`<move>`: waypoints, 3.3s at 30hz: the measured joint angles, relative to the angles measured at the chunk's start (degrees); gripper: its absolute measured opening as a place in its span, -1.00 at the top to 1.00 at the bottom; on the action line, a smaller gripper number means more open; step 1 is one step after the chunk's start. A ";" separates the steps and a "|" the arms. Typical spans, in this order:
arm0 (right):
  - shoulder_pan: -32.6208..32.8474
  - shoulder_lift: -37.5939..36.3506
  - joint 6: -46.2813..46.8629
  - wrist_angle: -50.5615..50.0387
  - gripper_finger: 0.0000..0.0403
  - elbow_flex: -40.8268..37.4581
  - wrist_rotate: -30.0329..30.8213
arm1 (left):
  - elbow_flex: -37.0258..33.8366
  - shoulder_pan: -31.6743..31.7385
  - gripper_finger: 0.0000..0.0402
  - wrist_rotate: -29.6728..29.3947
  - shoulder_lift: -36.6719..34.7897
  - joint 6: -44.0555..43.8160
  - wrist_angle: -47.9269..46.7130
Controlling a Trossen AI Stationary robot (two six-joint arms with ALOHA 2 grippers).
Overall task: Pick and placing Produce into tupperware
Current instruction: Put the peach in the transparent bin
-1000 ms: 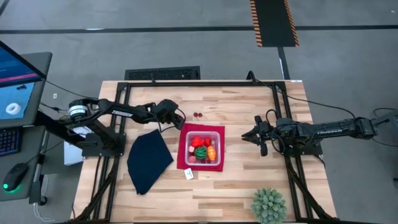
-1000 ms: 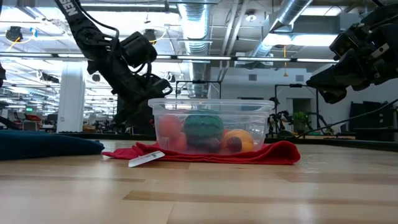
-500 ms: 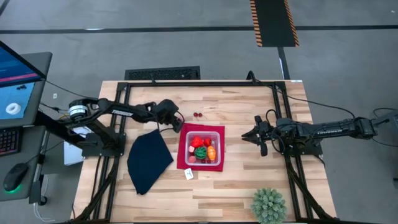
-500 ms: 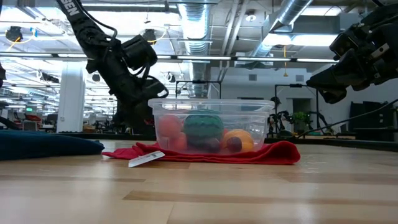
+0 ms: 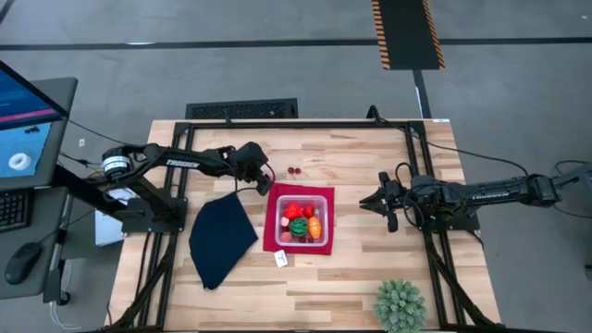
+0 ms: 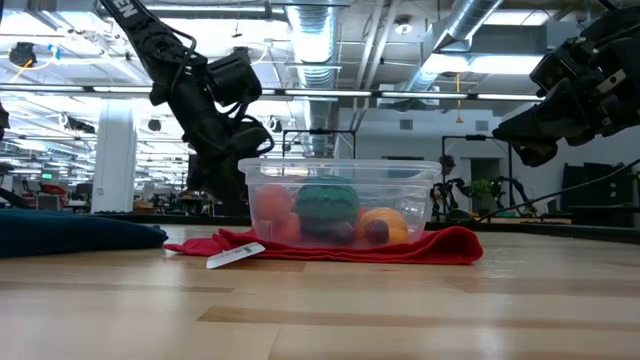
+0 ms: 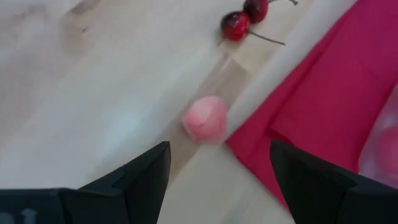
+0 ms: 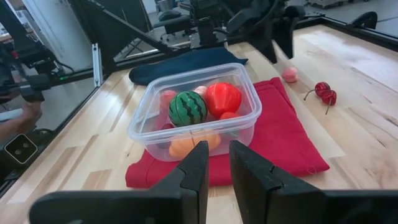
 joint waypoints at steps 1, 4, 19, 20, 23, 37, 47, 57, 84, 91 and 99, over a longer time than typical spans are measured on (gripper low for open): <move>0.01 -0.01 0.02 0.01 0.56 0.00 0.01 | 0.45 0.35 -0.32 0.25 0.00 0.03 -0.21; 0.00 -0.01 0.01 0.01 0.56 0.00 0.00 | 2.87 1.25 -0.32 1.61 1.50 0.90 -1.48; -0.01 -0.01 0.01 0.01 0.56 0.01 0.01 | 11.27 1.39 -0.32 0.45 7.52 4.69 -10.31; -0.01 0.00 0.01 0.01 0.56 -0.01 0.01 | 11.28 1.39 -0.32 0.45 7.52 4.72 -10.24; -0.01 0.00 0.00 0.01 0.56 0.01 0.01 | 11.28 1.40 -0.32 0.52 7.52 5.59 -9.74; 0.01 -0.02 0.02 0.01 0.56 0.01 0.01 | 11.40 1.34 -0.32 2.57 11.37 5.98 -7.81; 0.01 -0.02 0.02 0.01 0.56 -0.01 0.01 | 11.38 1.74 -0.17 2.38 11.37 6.20 -8.09; 0.01 -0.02 0.00 0.01 0.56 0.01 0.01 | 11.38 1.81 0.11 1.85 11.37 6.26 -8.50; 0.01 -0.02 0.01 0.01 0.56 0.00 0.00 | 11.30 1.58 0.53 0.78 8.92 7.61 -10.05; -0.01 -0.01 0.02 0.01 0.56 0.00 0.00 | 11.30 -1.49 0.54 0.82 3.01 9.52 -10.44; -0.01 -0.01 0.01 0.01 0.56 0.00 0.01 | 11.32 -13.44 0.52 -0.49 -2.32 11.24 -8.76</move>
